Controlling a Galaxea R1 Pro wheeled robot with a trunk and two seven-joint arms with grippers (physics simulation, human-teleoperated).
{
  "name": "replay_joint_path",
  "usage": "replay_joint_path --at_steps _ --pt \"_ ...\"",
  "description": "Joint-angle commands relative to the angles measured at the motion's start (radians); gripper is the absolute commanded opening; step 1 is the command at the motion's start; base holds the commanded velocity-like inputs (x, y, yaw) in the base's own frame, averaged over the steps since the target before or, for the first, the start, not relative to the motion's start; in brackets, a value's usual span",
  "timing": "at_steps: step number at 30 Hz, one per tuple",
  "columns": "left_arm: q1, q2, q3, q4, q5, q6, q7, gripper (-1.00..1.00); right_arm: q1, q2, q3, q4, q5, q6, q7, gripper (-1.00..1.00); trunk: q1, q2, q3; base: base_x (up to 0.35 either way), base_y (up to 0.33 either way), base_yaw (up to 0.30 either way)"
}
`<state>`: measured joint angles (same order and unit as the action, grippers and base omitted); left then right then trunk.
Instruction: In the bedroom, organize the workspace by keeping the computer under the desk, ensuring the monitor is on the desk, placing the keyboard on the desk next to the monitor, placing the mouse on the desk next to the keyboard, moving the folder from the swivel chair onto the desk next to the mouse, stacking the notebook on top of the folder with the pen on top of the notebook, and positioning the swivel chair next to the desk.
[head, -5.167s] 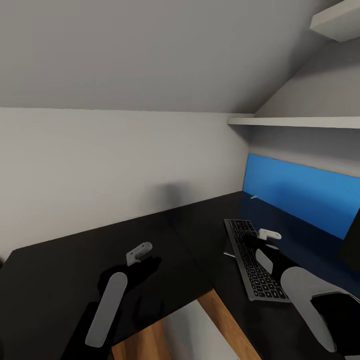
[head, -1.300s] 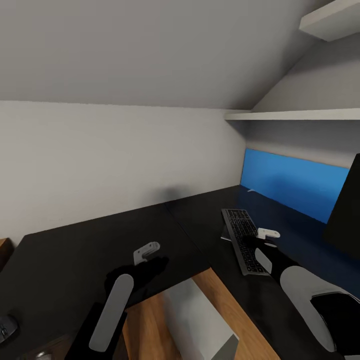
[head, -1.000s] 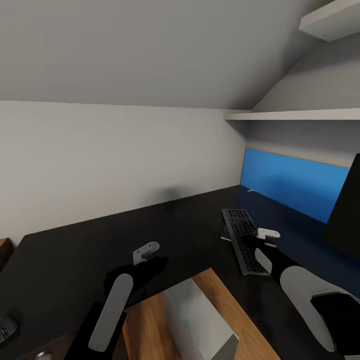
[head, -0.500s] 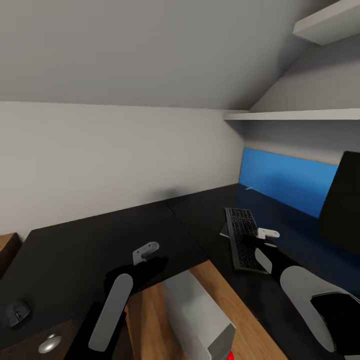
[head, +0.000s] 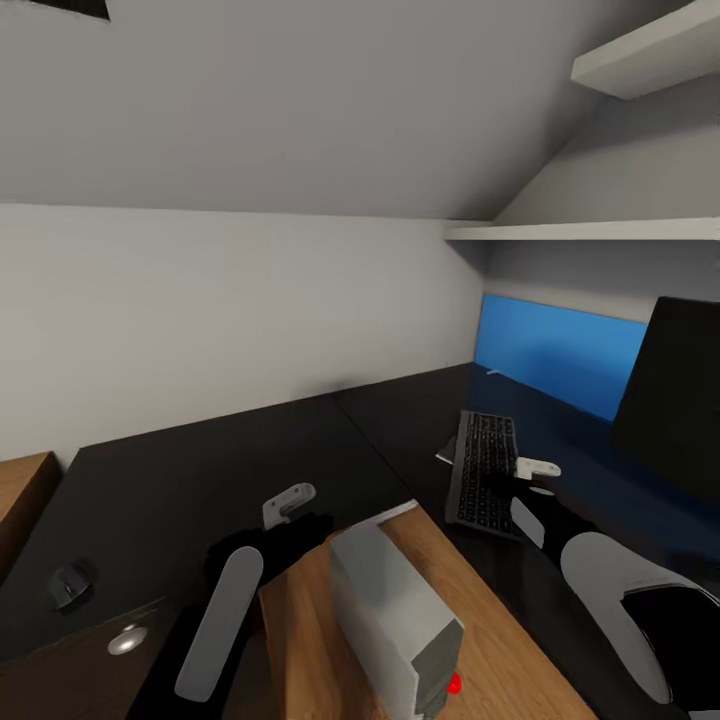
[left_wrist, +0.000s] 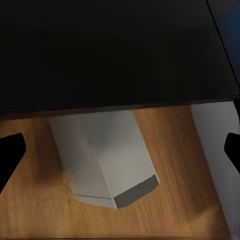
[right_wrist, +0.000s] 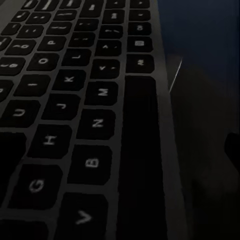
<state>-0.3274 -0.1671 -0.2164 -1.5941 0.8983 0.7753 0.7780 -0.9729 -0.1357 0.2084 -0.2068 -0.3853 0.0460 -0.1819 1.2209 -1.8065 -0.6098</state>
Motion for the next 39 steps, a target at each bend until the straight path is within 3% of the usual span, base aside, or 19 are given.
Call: replay_joint_path --at_steps 1,29,39 --pt "-0.001 0.000 0.000 -0.001 0.010 0.001 0.010 1.00 0.000 -0.001 0.009 0.023 -0.012 0.004 -0.006 1.00 0.000 -0.001 -0.001 -0.137 0.000 0.000" --pt "-0.001 0.001 0.002 0.000 0.011 0.000 0.010 1.00 0.000 0.000 0.009 0.024 -0.012 0.003 -0.008 1.00 0.000 -0.001 -0.001 -0.097 0.000 0.000" --pt "-0.001 0.001 0.002 0.000 0.011 0.001 0.010 1.00 0.000 0.001 0.009 0.024 -0.012 0.002 -0.008 1.00 0.000 -0.001 -0.001 -0.238 0.000 0.000"
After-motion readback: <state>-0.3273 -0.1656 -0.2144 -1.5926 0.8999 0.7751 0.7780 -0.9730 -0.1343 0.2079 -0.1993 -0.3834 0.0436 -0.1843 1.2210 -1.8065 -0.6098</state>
